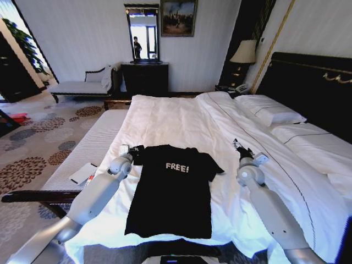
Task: Fold the clothes on the bed.
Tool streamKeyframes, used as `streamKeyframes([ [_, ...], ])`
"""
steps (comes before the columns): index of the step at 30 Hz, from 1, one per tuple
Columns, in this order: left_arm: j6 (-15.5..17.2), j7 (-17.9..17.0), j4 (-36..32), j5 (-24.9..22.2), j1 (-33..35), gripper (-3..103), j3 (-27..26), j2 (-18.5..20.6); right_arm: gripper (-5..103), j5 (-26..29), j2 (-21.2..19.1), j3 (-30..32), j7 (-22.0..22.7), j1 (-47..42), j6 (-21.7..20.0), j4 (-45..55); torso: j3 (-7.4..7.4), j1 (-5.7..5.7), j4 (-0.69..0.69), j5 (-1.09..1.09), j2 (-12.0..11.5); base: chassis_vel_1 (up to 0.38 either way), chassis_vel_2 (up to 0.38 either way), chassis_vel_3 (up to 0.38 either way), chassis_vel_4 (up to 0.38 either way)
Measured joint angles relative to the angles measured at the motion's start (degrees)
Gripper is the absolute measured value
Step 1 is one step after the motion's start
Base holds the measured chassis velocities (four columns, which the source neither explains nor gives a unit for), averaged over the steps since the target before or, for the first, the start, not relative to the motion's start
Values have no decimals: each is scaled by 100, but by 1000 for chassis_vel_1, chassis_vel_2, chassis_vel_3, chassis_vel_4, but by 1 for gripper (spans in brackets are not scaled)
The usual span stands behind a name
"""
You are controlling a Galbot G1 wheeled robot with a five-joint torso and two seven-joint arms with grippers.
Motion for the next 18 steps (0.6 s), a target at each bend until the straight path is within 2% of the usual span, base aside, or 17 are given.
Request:
streamKeyframes([
  [12, -201, 8, 533, 211, 28, 0, -105, -53, 100, 0, -15, 35, 8, -59, -4, 50, 0, 0, 1, 0, 0, 0, 0, 0, 0],
  [17, -278, -103, 740, 277, -3, -2, -168, -59, 100, 12, -35, 55, 25, -87, -18, 88, 0, 0, 0, 0, 0, 0, 0, 0, 0],
  [18, -290, -112, 739, 277, 2, 4, -206, -56, 100, 19, -38, 57, 34, -89, -29, 96, 0, 0, 0, 0, 0, 0, 0, 0, 0],
])
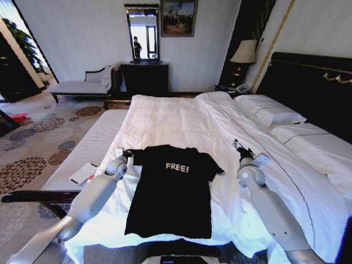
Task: Fold the clothes on the bed.
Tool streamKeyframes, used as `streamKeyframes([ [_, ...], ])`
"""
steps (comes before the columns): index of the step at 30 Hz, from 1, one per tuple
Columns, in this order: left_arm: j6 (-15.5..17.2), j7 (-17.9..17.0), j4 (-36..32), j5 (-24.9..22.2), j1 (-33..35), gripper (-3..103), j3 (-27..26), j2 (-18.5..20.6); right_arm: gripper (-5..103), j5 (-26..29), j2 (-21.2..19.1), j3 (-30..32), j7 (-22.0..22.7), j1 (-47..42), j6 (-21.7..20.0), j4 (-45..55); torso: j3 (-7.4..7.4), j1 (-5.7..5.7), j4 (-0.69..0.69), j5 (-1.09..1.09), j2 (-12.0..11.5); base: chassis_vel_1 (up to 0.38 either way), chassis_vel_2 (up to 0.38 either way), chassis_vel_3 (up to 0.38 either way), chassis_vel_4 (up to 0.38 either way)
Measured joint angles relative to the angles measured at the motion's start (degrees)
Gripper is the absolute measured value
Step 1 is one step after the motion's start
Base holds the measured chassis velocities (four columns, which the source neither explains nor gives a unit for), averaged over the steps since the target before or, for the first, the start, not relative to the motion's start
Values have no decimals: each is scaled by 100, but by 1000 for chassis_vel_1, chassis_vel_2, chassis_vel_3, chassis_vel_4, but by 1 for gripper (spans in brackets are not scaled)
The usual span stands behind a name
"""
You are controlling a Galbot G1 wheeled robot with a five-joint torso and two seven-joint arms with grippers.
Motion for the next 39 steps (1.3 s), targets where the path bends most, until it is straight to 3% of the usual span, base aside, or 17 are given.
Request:
streamKeyframes([
  [3, -35, -67, -212, -124, 49, 19, -307, 77, 100, 85, -19, 10, 78, -44, -176, 117, 0, 0, 1, 0, 0, 0, 0, 0, 0],
  [5, -36, -98, -271, -162, 57, 19, -360, 108, 100, 103, -23, 10, 114, -60, -234, 155, 0, 0, 0, 0, 0, 0, 0, 0, 0],
  [9, -24, -271, -785, -538, 124, 41, -773, 477, 100, 212, -26, -3, 368, -150, -503, 352, 0, 0, 0, 0, 0, 0, 0, 0, 0],
  [11, -18, -313, -928, -630, 148, 41, -893, 582, 100, 275, -26, -1, 429, -173, -551, 395, 0, 0, 1, 0, 0, 0, 0, 0, 0],
  [15, 38, -415, -1556, -968, 260, 57, -1294, 905, 100, 963, -34, 50, 813, -271, -814, 656, 0, 0, 2, 0, 0, 0, 0, 0, 0],
  [17, 105, -578, -2301, -1500, 328, 68, -1679, 1081, 100, 1474, -32, 72, 1223, -371, -1033, 850, -1, 0, 2, 0, 0, 0, 0, 0, 0],
  [19, 110, -627, -2469, -1635, 335, 68, -1760, 1105, 100, 1524, -28, 72, 1282, -390, -1057, 868, -2, -1, 2, 1, 0, 0, 0, 0, 0],
  [20, 110, -702, -2767, -1915, 344, 74, -1929, 1151, 100, 1665, -8, 72, 1455, -448, -1126, 910, -2, -1, -2, 2, 1, 0, 0, 0, 0],
  [22, 106, -663, -3208, -2294, 378, 84, -2150, 1243, 100, 1992, 53, 69, 1776, -512, -1272, 971, -2, -1, -3, 1, 1, 0, 0, 0, 0],
  [23, 106, -663, -3208, -2294, 378, 84, -2150, 1243, 100, 1992, 53, 69, 1776, -512, -1272, 971, -2, -1, -3, 1, 1, 0, 0, 0, 0],
  [25, 59, -512, -3465, -2471, 392, 94, -2253, 1353, 100, 2228, 100, 68, 1961, -534, -1382, 984, -1, -1, 0, 2, 0, 0, 0, 0, 0],
  [30, 17, -289, -4016, -3039, 234, 100, -2326, 1506, 100, 3003, 286, 66, 2299, -477, -1560, 964, -1, -1, 1, 0, 1, 0, 0, 0, 0],
  [39, 105, -374, -4363, -3207, 89, 100, -2375, 1457, 100, 3313, 662, -42, 2543, -491, -1575, 992, 0, 0, 1, 1, 0, 0, 0, 0, 0],
])
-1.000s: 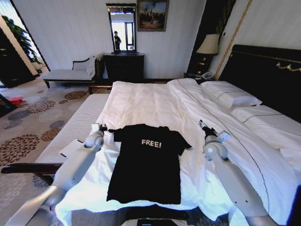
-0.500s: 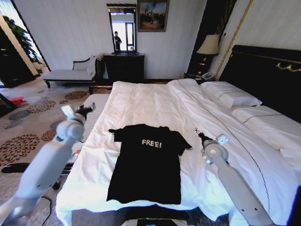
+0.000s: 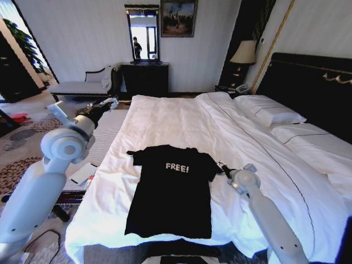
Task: Fold the clothes on the bed.
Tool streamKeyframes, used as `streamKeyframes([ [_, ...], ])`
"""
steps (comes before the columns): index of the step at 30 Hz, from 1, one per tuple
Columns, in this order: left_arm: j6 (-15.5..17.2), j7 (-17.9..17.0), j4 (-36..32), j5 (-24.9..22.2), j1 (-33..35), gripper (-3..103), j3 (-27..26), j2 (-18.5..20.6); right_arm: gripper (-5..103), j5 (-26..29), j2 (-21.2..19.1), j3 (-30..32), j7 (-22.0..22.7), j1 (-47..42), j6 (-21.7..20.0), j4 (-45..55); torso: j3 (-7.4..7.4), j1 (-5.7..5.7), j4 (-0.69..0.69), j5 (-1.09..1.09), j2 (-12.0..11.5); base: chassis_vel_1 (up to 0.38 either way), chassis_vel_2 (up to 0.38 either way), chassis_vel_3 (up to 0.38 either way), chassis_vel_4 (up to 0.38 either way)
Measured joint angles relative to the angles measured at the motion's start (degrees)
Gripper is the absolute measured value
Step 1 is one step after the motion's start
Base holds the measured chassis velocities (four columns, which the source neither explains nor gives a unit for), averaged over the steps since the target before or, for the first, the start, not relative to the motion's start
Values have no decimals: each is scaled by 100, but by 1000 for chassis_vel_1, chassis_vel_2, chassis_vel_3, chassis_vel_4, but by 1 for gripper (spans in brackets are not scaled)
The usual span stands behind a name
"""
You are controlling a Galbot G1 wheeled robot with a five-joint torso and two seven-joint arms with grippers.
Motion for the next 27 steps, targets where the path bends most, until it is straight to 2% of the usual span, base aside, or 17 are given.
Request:
streamKeyframes([
  [7, 83, -51, -97, 74, 133, 100, -94, -246, 100, -32, 183, 18, -23, 63, 113, -138, 0, 0, 0, -1, 0, 0, 0, 0, 0],
  [9, 98, -54, -97, 82, 132, 100, -95, -294, 103, -28, 203, 24, -27, 71, 139, -157, 0, 0, 0, -1, 0, 0, 0, 0, 0],
  [13, 162, -33, -26, 174, 81, 100, -64, -411, 85, 90, 227, 35, 20, 39, 190, -128, 0, 0, -1, 0, 0, 0, 0, 0, 0],
  [15, 168, -23, -6, 190, 72, 100, -61, -422, 85, 91, 219, 32, 26, 23, 195, -120, 0, 0, -1, -1, 0, 0, 0, 0, 0],
  [19, 178, 46, 73, 234, 39, 100, -61, -475, 63, 15, 173, 17, 29, -1, 215, -168, 0, 0, 0, 0, 0, 0, 0, 0, 0],
  [20, 178, 46, 73, 234, 39, 100, -61, -475, 63, 15, 173, 17, 29, -1, 215, -168, 0, 0, 0, 0, 0, 0, 0, 0, 0],
  [21, 176, 67, 90, 247, 39, 100, -62, -482, 58, -44, 156, 12, 20, 16, 221, -225, 0, 0, -1, 0, 0, 0, 0, 0, 0],
  [22, 171, 80, 97, 256, 43, 100, -66, -487, 58, -81, 137, 7, 15, 33, 225, -262, 0, 0, -1, 0, 0, 0, 0, 0, 0],
  [23, 165, 89, 108, 269, 56, 100, -71, -494, 51, -120, 113, 1, 8, 54, 230, -294, 0, 0, 0, 0, 0, 0, 0, 0, 0],
  [24, 165, 89, 108, 269, 56, 100, -71, -494, 51, -120, 113, 1, 8, 54, 230, -294, 0, 0, 0, 0, 0, 0, 0, 0, 0],
  [27, 154, 104, 127, 285, 86, 100, -87, -513, 35, -201, 69, -14, 6, 77, 282, -315, 0, 0, 0, 0, 0, 0, 0, 0, 0],
])
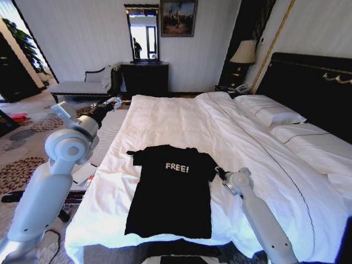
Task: Fold the clothes on the bed.
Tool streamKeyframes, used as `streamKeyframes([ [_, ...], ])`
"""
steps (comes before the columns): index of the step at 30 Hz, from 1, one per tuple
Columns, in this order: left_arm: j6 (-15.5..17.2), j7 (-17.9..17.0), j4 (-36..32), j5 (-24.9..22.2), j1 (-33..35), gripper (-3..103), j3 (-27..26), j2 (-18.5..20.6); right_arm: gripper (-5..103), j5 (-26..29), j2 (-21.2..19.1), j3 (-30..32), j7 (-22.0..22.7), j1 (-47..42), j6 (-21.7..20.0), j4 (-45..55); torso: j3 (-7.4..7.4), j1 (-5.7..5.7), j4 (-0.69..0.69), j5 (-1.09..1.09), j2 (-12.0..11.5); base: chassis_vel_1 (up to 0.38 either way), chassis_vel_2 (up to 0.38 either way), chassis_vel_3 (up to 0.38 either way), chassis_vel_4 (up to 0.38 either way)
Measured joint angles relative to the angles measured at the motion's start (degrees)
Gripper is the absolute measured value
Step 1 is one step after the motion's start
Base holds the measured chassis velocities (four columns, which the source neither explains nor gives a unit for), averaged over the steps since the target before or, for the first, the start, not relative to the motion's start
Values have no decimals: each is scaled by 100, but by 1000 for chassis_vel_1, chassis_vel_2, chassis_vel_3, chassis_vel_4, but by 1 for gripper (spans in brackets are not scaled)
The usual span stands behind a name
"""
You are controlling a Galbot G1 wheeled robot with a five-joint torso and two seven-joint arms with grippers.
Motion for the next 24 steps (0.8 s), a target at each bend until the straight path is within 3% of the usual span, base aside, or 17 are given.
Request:
streamKeyframes([
  [3, -24, 29, 34, 59, 17, 100, -2, -12, 30, -135, -15, -28, 4, 0, 95, 23, 0, 0, 0, 0, 0, 0, 0, 0, 0],
  [6, -87, 81, 104, 152, 48, 100, 6, -14, 13, -265, -26, -56, 71, -1, 206, 141, 0, 0, 0, 0, 0, 0, 0, 0, 0],
  [11, -127, 122, 223, 289, 103, 100, 23, -49, 1, -231, -65, -73, 219, -13, 234, 350, 0, 0, 0, 0, 0, 0, 0, 0, 0],
  [24, -175, 143, 266, 414, 88, 100, 80, -91, 0, -363, -509, -196, 40, 419, 166, -108, 0, 0, 0, 0, 0, 0, 0, 0, 0],
])
